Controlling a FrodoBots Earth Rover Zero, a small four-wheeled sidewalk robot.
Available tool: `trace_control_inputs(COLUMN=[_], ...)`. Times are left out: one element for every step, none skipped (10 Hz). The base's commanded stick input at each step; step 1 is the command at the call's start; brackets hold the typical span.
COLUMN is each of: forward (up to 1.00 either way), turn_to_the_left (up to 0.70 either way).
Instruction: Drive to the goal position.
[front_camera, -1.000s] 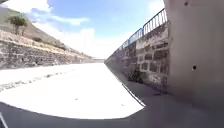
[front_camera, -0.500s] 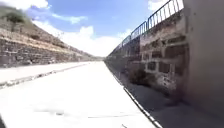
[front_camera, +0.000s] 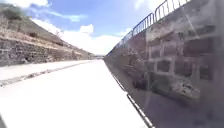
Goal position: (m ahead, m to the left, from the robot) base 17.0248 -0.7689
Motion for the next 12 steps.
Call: trace_control_inputs(forward=[1.0,1.0,1.0,1.0,1.0,1.0,1.0,1.0,1.0,1.0,1.0,1.0], turn_to_the_left=[0.0,0.0,0.0,0.0,0.0,0.0,0.0,0.0,0.0,0.0,0.0,0.0])
